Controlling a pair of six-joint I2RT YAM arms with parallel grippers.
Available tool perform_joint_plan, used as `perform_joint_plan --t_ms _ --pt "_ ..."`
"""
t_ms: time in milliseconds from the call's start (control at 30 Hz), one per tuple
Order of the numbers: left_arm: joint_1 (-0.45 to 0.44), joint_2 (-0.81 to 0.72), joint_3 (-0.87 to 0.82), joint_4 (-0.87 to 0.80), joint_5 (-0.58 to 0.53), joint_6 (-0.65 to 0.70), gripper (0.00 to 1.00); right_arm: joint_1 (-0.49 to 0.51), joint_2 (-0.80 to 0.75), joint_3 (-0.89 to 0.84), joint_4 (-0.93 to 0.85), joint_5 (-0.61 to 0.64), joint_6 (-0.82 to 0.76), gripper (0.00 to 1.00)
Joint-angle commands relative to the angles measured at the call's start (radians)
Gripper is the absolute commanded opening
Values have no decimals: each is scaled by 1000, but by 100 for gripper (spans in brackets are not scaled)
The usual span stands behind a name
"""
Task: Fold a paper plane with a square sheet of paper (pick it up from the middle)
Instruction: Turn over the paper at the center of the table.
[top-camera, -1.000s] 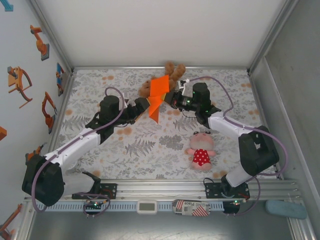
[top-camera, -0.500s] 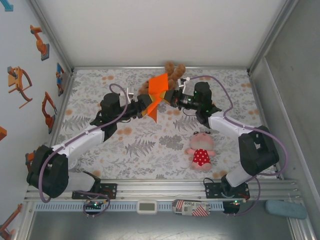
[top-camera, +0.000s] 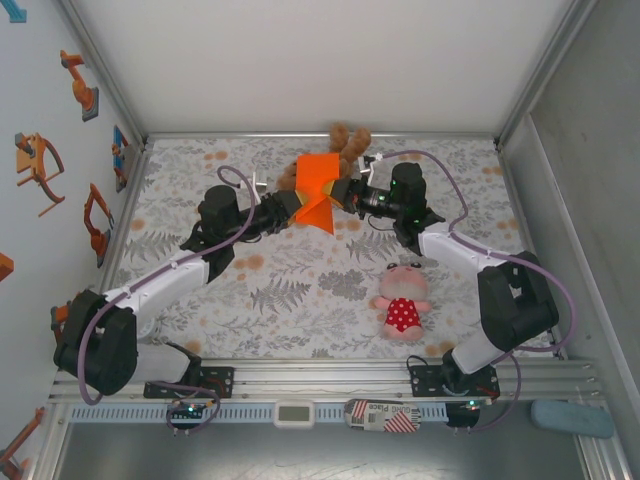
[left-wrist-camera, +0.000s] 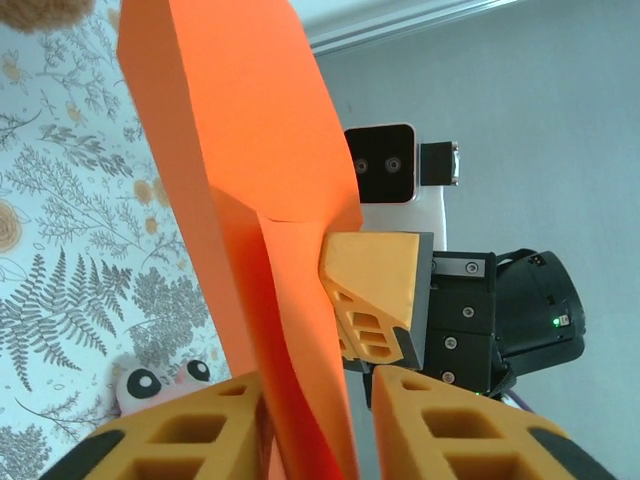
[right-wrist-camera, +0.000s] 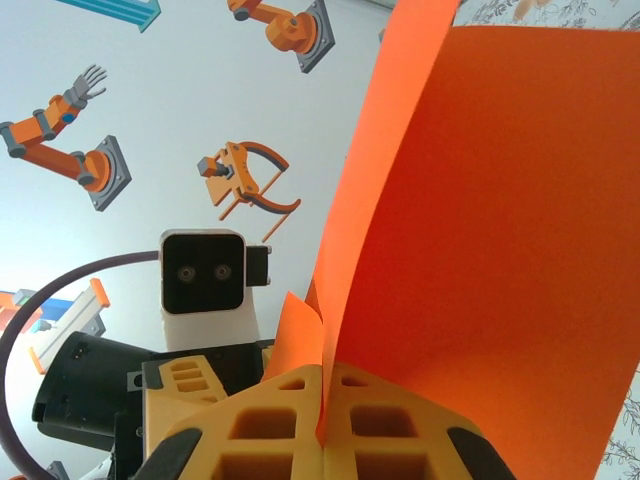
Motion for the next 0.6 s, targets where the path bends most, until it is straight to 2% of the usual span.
perform_joint_plan --t_ms 0,167,233,333,400,567 --pt "9 5 27 -15 18 14 22 -9 -37 9 38 -21 3 7" --pt "12 -12 25 -85 -18 58 13 -40 -53 -13 -26 -6 -44 23" --pt "13 -23 34 -157 -40 99 12 -58 -71 -10 -138 24 -121 31" --pt "12 -48 67 -368 -108 213 11 -68 -115 27 -403 130 -303 40" --pt "5 -68 106 -560 -198 322 10 -73 -146 61 -573 221 -412 44" --pt "-42 -82 233 -967 -505 540 10 -81 -206 97 -781 404 -548 46"
